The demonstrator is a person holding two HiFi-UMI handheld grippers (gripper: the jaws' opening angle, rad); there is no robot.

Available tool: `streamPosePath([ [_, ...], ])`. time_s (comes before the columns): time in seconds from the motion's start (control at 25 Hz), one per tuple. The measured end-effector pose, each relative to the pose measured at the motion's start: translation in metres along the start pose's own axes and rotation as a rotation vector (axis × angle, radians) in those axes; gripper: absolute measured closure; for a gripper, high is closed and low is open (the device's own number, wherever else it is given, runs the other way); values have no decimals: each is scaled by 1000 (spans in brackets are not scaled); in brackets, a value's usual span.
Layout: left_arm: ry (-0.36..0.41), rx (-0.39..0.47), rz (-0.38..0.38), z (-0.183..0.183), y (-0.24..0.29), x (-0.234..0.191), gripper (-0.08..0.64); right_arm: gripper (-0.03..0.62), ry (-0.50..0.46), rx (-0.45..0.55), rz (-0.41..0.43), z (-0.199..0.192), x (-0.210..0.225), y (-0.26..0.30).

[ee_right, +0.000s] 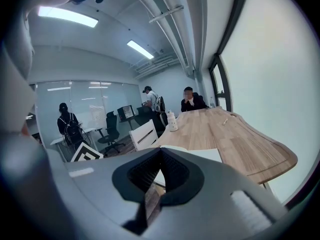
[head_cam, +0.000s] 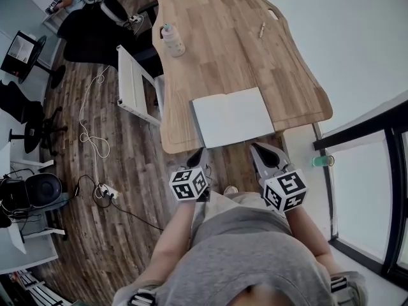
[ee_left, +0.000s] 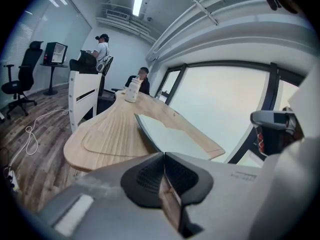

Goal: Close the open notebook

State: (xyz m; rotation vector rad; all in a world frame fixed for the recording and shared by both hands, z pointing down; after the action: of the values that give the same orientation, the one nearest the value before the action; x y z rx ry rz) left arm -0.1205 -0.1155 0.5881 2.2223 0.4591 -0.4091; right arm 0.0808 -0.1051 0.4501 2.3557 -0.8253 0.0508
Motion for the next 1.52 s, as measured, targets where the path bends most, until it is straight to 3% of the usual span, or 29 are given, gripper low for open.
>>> streamPosePath([
  [0.48,141,57,-96,35,-15,50,551,591,12,44,-55,2,3,-18],
  [0.92,296,33,-157,54,-9,89,551,591,84,70,-164,-16,14,-50],
  [1.52,398,2,-268,69,14,136,551,591,156,78,-257,-27,36,-69],
])
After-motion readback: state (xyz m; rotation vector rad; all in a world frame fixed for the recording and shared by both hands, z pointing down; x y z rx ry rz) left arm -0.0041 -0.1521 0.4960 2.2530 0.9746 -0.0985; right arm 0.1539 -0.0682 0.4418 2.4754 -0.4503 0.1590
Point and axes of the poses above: the fingertips, and each gripper's own axes: y forward along the fingers, x to its right, z out of its top, the point moved 5 cm from there along -y, backward along the fingers, and after that the axes turned 14 degrees about -x, right-handed, at the moved point
